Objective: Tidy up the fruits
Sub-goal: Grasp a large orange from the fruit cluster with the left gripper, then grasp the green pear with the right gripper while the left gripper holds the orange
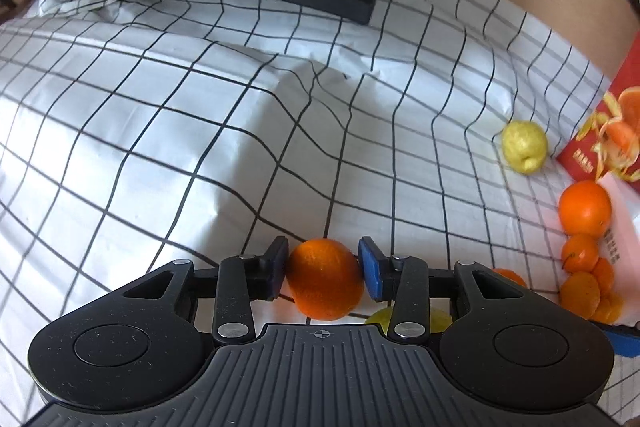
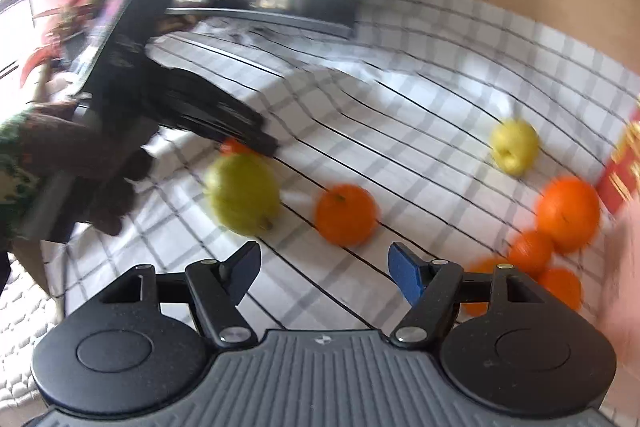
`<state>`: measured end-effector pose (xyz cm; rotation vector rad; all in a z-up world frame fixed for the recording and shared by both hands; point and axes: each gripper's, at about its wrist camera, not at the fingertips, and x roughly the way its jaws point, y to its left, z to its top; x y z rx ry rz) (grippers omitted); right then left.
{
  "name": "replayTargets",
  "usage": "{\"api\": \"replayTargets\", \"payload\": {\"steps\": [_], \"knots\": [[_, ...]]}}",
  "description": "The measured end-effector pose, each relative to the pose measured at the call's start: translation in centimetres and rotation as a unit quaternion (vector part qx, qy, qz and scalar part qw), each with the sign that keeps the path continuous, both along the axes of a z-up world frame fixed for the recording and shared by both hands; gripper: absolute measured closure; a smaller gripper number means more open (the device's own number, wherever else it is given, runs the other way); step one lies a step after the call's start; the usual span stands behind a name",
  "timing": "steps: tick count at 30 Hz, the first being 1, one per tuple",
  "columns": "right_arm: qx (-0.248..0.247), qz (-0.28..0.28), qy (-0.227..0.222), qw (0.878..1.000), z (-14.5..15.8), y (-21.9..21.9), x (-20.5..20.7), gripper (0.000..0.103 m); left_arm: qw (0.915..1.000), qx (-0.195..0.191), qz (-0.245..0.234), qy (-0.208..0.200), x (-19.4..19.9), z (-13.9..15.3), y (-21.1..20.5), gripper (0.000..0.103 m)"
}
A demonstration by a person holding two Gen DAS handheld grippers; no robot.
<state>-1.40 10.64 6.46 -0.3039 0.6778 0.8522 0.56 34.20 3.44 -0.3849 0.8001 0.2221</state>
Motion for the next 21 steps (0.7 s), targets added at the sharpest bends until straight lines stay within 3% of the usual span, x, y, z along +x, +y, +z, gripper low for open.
{"api": "replayTargets", "payload": {"steps": [5, 15, 18, 21], "knots": [[0.009, 0.031, -0.003, 0.999, 0.1, 3.1, -0.5, 0.023, 0.9967, -0.062, 0.020, -0.049, -3.1, -0.2, 1.6, 0.060], [-0.022, 0.035, -0.007, 0.999, -2.9, 9.5, 0.3, 0.023, 0.9854, -0.072, 0.073, -0.136, -9.8, 1.7, 3.9, 0.060], [-0.023, 0.031, 0.016, 0.999, -3.6, 10.1, 1.1, 0.029, 0.9842, -0.070, 0.071, -0.146, -9.8, 2.5, 3.4, 0.060], [-0.037, 0.035, 0.000, 0.999, -3.8, 10.2, 1.0, 0.044, 0.9859, -0.071, 0.055, -0.141, -9.5, 2.6, 1.9, 0.060]]}}
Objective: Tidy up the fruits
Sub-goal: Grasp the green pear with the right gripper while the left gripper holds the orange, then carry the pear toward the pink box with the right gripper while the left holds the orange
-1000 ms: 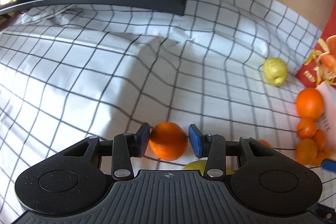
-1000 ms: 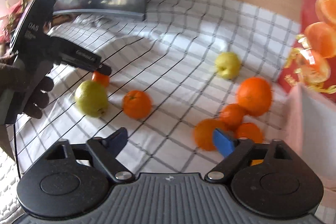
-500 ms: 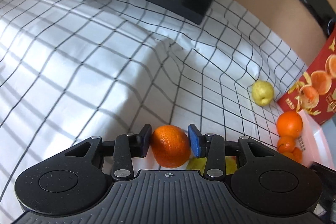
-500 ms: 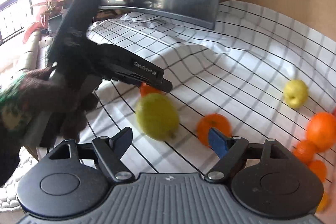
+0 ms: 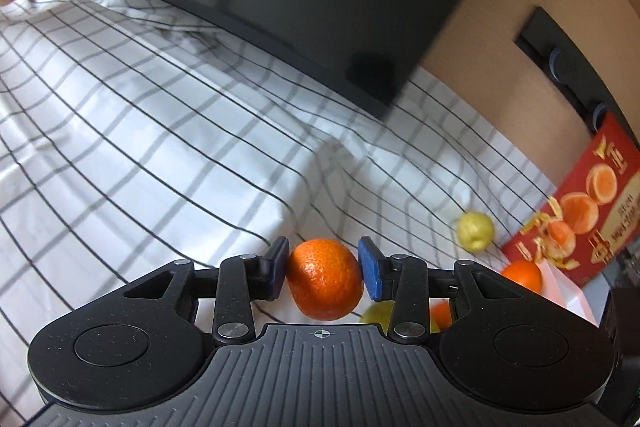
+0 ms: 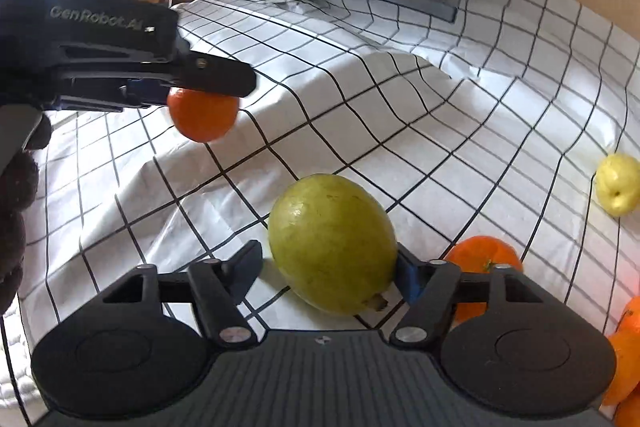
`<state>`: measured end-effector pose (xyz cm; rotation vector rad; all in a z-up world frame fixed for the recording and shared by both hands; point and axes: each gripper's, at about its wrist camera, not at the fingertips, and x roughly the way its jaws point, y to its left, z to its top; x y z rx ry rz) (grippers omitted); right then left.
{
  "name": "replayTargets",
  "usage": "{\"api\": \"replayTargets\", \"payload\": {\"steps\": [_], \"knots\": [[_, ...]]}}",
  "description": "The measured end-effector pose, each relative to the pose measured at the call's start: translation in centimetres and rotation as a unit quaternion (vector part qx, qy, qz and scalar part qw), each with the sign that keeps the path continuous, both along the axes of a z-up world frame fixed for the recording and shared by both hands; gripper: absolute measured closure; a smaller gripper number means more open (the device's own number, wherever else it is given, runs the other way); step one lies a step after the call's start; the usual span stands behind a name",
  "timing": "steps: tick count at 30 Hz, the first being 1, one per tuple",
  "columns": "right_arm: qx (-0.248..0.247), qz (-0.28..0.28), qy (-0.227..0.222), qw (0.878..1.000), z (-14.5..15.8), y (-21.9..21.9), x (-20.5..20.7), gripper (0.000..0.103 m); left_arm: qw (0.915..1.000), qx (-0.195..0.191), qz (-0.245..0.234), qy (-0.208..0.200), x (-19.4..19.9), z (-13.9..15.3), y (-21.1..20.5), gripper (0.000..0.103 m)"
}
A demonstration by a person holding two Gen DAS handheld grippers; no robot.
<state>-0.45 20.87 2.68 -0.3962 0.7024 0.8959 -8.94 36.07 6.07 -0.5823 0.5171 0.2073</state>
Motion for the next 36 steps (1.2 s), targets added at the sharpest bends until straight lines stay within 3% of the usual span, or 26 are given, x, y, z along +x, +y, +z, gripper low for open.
{"api": "replayTargets", "payload": {"steps": [4, 9, 14, 19, 24, 28, 36], "knots": [[-0.001, -0.008, 0.014, 1.000, 0.9, -2.3, -0.1, 0.044, 0.9989, 0.004, -0.045, 0.005, 0.1, 0.1, -3.2, 0.060], [0.022, -0.032, 0.005, 0.999, 3.5, -10.5, -1.4, 0.044, 0.9898, 0.006, -0.141, 0.020, 1.0, -0.6, -9.6, 0.060], [0.035, -0.112, -0.008, 0.993, 4.7, -21.2, -2.4, 0.044, 0.9616, -0.007, -0.271, 0.044, 3.0, -1.8, -18.6, 0.060], [0.022, -0.216, -0.011, 0.976, 3.7, -30.6, -2.7, 0.044, 0.9362, 0.002, -0.349, 0.046, 4.3, -2.5, -26.7, 0.060], [0.030, -0.272, 0.003, 0.962, 1.8, -36.7, -2.4, 0.044, 0.9259, 0.004, -0.373, 0.063, 5.3, -3.4, -31.0, 0.060], [0.045, -0.280, 0.027, 0.958, 1.1, -38.2, -1.9, 0.044, 0.9209, 0.002, -0.383, 0.073, 6.0, -4.1, -32.4, 0.060], [0.044, -0.304, 0.047, 0.950, -0.3, -39.3, -1.4, 0.044, 0.9271, 0.001, -0.369, 0.065, 6.1, -4.0, -30.9, 0.060]]}}
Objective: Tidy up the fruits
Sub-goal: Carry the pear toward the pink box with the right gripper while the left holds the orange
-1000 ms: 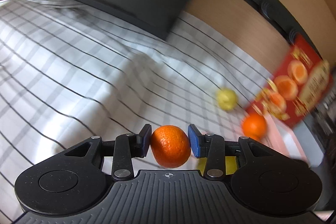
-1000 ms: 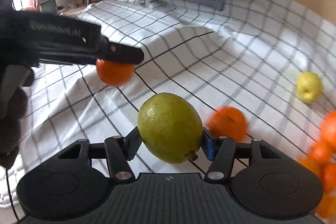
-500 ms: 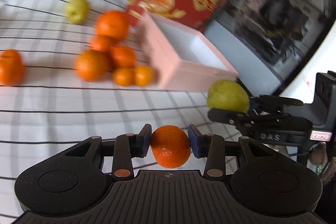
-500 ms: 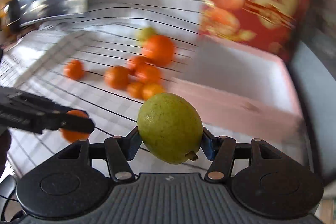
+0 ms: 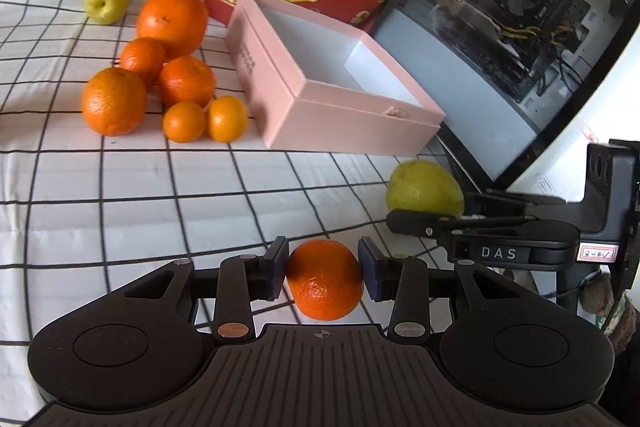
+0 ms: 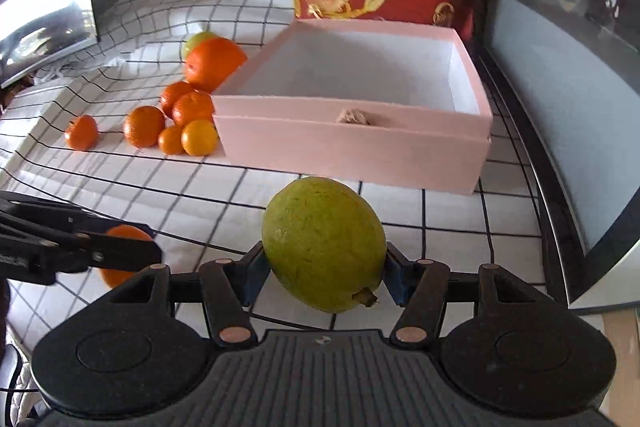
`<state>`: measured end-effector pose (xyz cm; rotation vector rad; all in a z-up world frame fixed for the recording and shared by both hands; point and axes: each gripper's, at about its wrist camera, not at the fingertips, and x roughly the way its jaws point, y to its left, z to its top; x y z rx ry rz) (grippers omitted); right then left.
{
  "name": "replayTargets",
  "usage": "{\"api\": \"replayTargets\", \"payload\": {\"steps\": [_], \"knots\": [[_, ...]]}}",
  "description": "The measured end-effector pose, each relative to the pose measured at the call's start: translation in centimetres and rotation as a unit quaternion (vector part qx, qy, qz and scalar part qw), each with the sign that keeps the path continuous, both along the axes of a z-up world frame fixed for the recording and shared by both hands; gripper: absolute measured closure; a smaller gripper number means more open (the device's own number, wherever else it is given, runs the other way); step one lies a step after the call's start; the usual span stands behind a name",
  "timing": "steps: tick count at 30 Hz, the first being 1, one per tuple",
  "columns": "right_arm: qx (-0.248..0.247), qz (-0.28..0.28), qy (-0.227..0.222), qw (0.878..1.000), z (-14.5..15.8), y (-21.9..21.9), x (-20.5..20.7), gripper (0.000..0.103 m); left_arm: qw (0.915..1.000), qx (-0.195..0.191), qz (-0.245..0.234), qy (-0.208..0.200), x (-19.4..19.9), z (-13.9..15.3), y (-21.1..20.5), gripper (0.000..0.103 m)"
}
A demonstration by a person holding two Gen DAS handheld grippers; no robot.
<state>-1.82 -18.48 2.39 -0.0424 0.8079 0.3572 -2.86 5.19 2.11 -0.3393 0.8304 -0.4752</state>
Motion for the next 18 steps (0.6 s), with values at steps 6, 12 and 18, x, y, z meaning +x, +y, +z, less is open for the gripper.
{"api": "replayTargets", "payload": {"steps": [6, 12, 18], "knots": [[-0.002, -0.013, 0.010, 1.000, -0.3, 1.5, 0.3, 0.043, 0.9963, 0.033, 0.063, -0.048, 0.1, 0.5, 1.1, 0.060], [0.008, 0.010, -0.016, 1.000, 0.8, 2.4, -0.6, 0.035, 0.9955, 0.021, 0.081, -0.044, 0.1, -0.3, 1.5, 0.060], [0.046, 0.042, -0.031, 0.998, 2.3, 1.1, -1.9, 0.035, 0.9955, 0.020, 0.079, -0.048, -0.1, -0.3, 1.1, 0.060]]}}
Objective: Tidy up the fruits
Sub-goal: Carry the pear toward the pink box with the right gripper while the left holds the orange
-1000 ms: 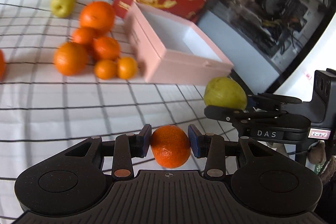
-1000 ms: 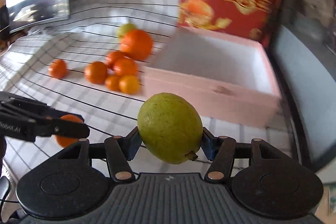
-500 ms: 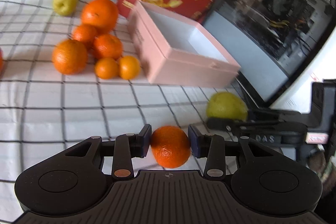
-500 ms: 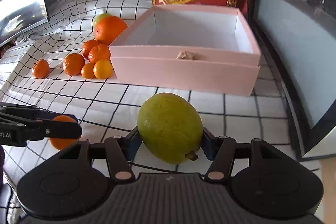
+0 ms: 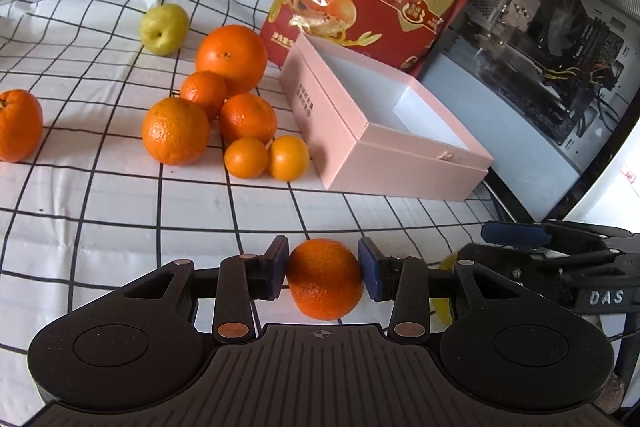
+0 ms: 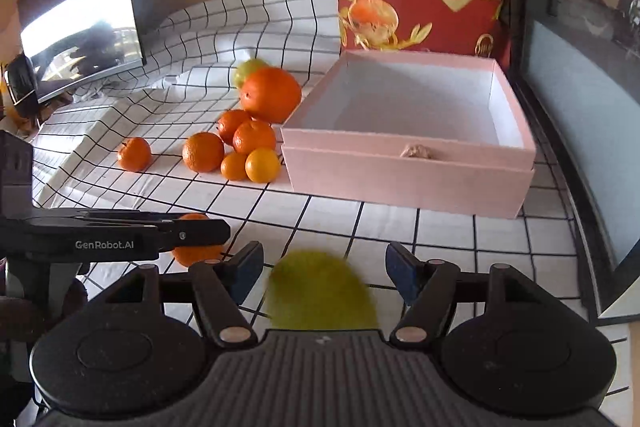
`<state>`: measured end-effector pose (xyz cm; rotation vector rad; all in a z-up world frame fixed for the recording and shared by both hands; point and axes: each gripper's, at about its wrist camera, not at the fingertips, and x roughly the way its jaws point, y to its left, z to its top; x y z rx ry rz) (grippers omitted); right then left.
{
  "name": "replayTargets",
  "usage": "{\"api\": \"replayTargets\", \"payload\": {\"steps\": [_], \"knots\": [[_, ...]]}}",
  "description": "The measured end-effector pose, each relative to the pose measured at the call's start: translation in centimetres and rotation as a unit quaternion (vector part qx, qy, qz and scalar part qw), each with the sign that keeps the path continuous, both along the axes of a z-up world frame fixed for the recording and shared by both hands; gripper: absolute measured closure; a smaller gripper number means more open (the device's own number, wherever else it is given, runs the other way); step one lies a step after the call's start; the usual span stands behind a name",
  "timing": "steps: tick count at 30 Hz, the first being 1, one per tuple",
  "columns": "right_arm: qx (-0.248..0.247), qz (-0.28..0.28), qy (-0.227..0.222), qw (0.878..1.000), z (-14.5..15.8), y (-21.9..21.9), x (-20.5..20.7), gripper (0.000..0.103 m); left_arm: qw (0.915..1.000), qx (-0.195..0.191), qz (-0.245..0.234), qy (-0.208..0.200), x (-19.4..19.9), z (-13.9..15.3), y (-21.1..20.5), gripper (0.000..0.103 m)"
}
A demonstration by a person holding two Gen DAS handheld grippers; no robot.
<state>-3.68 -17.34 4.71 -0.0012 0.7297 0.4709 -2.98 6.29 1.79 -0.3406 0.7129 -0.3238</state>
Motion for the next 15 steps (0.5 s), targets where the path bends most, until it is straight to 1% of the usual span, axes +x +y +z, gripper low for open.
{"api": "replayTargets", "payload": {"steps": [1, 5, 8, 12, 15], "knots": [[-0.003, 0.002, -0.002, 1.000, 0.0, 0.0, 0.0, 0.032, 1.0000, 0.004, 0.000, -0.001, 0.0, 0.0, -0.1, 0.060], [0.004, 0.012, 0.000, 1.000, -0.5, -0.1, 0.1, 0.032, 0.9997, 0.024, 0.002, -0.006, -0.4, 0.3, -0.7, 0.060], [0.010, 0.037, 0.007, 0.999, -0.7, 0.4, -0.8, 0.032, 0.9992, 0.037, 0.000, -0.014, -0.9, 0.4, -0.9, 0.060], [-0.006, 0.074, 0.007, 0.997, -1.4, 1.5, -2.7, 0.032, 0.9991, 0.040, -0.001, -0.015, -1.1, 0.4, -0.9, 0.060], [-0.032, 0.084, -0.020, 0.996, -1.7, 2.4, -3.8, 0.032, 0.9989, 0.043, -0.003, -0.016, -1.2, 0.5, -0.9, 0.060]]}}
